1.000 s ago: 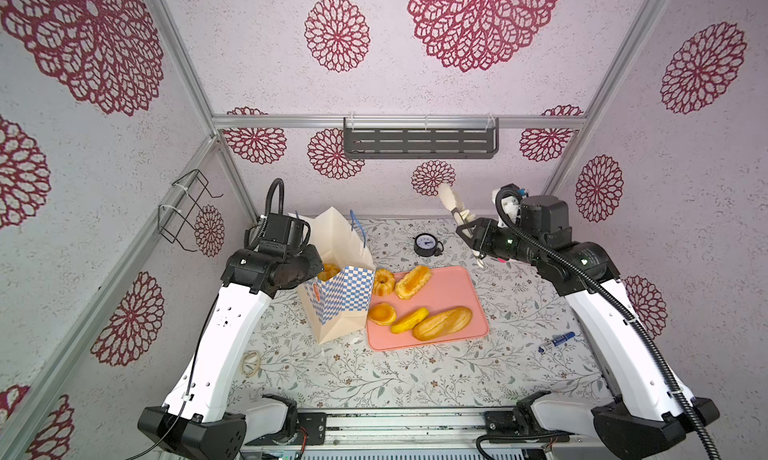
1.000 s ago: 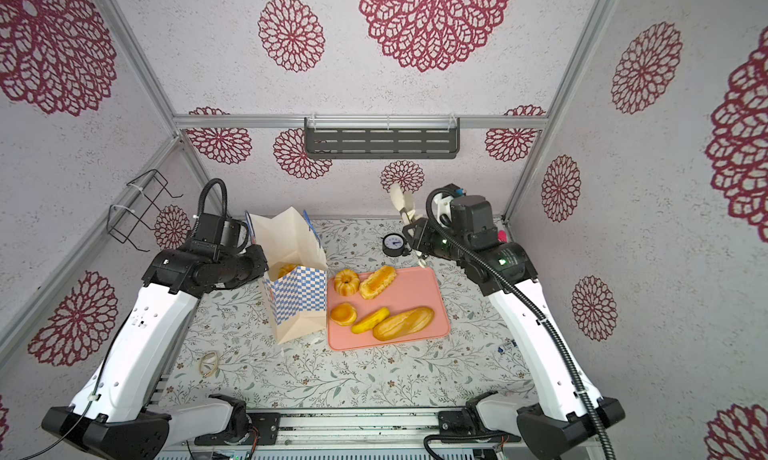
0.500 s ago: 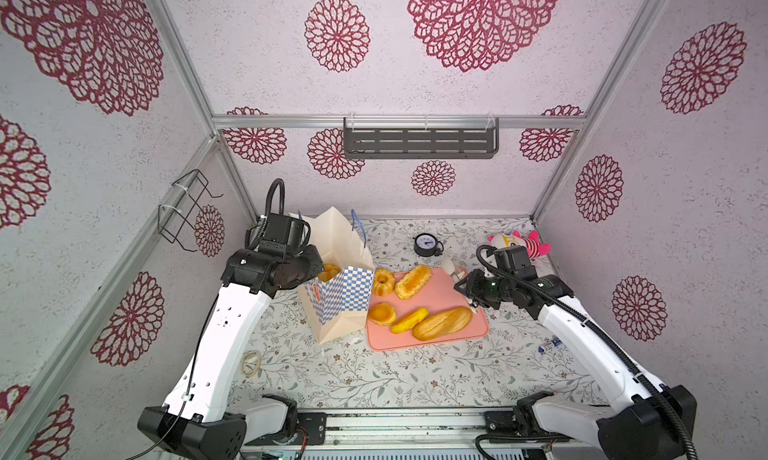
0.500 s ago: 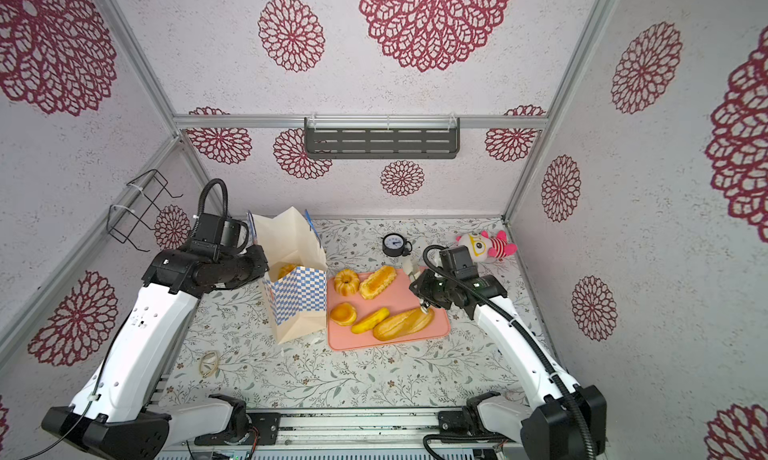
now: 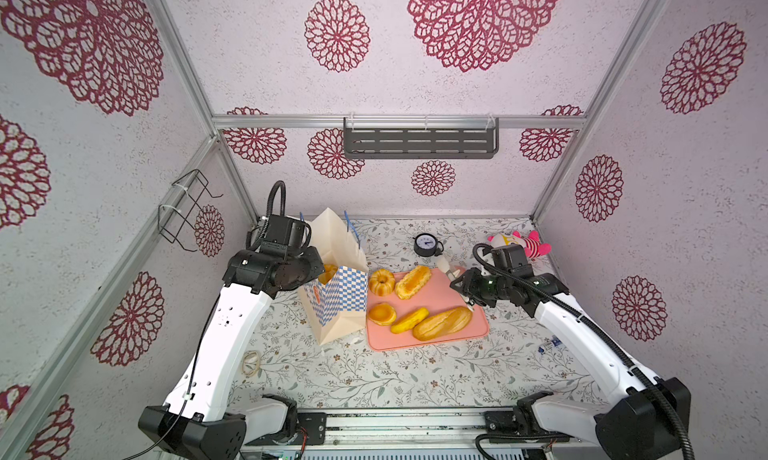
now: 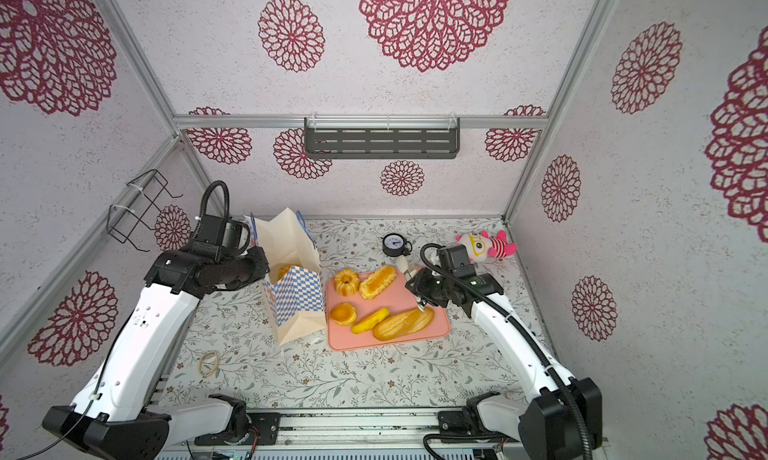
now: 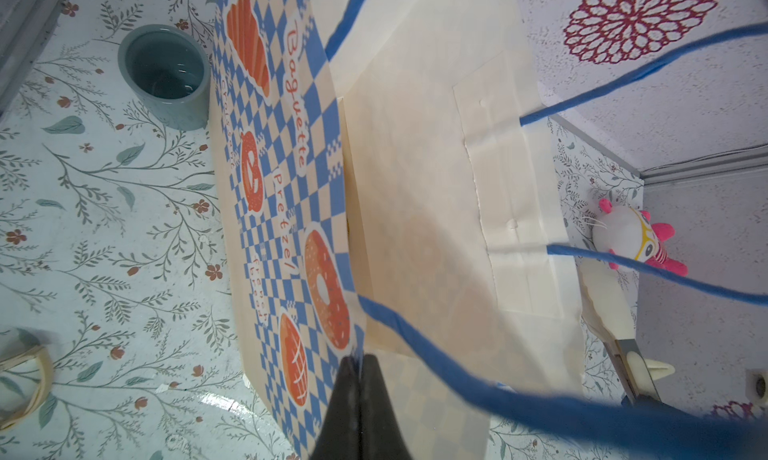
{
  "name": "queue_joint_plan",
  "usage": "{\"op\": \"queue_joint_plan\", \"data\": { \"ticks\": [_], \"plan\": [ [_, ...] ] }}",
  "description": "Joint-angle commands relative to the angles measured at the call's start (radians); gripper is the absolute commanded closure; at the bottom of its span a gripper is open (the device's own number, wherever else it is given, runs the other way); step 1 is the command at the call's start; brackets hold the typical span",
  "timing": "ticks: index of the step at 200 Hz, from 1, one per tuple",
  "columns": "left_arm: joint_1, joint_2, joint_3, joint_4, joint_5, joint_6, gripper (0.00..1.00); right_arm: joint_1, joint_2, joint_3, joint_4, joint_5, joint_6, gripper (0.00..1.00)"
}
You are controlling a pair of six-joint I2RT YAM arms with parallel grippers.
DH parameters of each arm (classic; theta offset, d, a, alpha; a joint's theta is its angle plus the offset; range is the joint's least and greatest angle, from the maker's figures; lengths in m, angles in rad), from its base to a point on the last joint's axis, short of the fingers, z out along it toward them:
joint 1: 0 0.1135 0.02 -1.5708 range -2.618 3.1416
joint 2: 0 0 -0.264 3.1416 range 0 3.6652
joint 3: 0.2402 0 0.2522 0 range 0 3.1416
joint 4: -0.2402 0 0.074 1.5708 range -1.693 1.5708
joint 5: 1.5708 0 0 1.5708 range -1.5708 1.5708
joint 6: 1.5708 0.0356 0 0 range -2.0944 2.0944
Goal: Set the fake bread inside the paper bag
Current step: 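Move the tongs over the pink tray toward the yellow ridged bun, then lower the tongs and pinch the yellow ridged bun with the right gripper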
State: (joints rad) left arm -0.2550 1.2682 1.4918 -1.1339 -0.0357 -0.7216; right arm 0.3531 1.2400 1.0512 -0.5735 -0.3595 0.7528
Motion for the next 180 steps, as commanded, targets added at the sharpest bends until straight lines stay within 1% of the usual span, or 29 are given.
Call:
{"op": "queue_joint_plan", "data": {
  "ticks": [1,40,81,180],
  "plan": [
    [0.001,-0.013,-0.009,0.037,0.004,0.005,1.00,-0.003,0.030,-0.011,0.061,-0.053,-0.004,0.61],
    [0.003,-0.007,0.001,0.040,-0.003,0.007,1.00,0.002,0.085,-0.040,0.142,-0.101,0.035,0.61],
    [0.004,-0.001,0.008,0.042,-0.008,0.008,1.00,0.018,0.138,-0.043,0.196,-0.114,0.058,0.61],
    [0.009,0.005,0.005,0.045,-0.011,0.007,1.00,0.035,0.196,-0.051,0.213,-0.137,0.067,0.61]
  ]
}}
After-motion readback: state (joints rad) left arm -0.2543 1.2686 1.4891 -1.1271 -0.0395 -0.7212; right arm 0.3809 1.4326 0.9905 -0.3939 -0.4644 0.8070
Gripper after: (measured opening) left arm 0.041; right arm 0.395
